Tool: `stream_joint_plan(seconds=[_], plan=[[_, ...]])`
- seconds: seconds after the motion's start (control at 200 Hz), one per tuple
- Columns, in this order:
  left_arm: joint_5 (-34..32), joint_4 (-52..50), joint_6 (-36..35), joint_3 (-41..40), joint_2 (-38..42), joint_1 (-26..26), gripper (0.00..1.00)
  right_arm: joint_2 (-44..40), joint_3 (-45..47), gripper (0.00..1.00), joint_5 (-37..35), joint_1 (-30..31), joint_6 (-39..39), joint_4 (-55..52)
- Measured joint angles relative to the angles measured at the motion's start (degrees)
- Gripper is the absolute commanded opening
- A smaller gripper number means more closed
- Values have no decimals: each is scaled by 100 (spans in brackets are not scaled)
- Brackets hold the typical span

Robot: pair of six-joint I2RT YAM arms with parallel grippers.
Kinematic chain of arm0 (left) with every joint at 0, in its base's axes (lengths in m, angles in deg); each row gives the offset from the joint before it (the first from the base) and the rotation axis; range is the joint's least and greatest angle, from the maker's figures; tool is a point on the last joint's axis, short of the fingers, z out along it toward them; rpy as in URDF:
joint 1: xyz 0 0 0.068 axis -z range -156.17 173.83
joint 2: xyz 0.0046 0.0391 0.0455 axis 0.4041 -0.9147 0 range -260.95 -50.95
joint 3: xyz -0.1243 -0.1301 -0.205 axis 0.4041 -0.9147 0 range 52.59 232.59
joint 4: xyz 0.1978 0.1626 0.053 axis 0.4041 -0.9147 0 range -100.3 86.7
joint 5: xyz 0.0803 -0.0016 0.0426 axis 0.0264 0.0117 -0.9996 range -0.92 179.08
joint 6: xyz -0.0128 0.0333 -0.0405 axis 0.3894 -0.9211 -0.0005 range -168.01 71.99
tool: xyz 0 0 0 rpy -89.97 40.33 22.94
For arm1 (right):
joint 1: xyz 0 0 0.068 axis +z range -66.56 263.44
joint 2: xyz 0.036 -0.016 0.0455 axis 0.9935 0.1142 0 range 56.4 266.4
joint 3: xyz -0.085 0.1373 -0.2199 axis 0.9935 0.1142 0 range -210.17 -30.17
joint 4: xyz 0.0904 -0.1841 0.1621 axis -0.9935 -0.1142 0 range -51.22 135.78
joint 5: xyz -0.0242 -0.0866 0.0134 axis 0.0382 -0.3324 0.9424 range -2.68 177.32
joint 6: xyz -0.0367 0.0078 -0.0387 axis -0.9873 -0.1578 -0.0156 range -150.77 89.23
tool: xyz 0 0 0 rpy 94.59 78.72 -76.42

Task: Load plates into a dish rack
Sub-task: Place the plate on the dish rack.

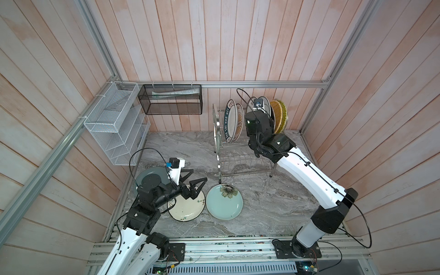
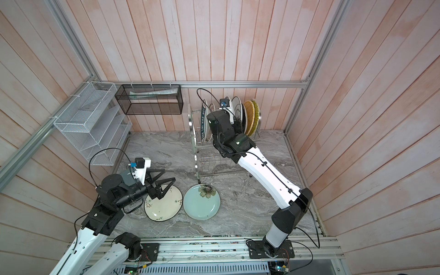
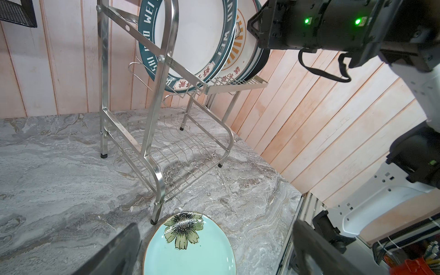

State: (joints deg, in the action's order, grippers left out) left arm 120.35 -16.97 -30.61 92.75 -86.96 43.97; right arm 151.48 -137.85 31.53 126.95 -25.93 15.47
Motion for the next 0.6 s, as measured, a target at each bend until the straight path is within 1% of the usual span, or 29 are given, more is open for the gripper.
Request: stream_joint_plan(seconds=[0.14, 0.235, 0.505, 0.6], plan=[[2, 0, 0, 0, 0, 0, 100, -28, 122, 19, 212, -127, -28, 11], [2, -2, 0, 0, 0, 0, 100, -50, 195, 28, 308, -162, -52, 9], [4, 0, 0, 0, 0, 0, 100, -109, 271, 44, 466, -170, -79, 35], [2, 0, 0, 0, -7, 0, 100, -114, 269, 53, 501, -170, -96, 42]])
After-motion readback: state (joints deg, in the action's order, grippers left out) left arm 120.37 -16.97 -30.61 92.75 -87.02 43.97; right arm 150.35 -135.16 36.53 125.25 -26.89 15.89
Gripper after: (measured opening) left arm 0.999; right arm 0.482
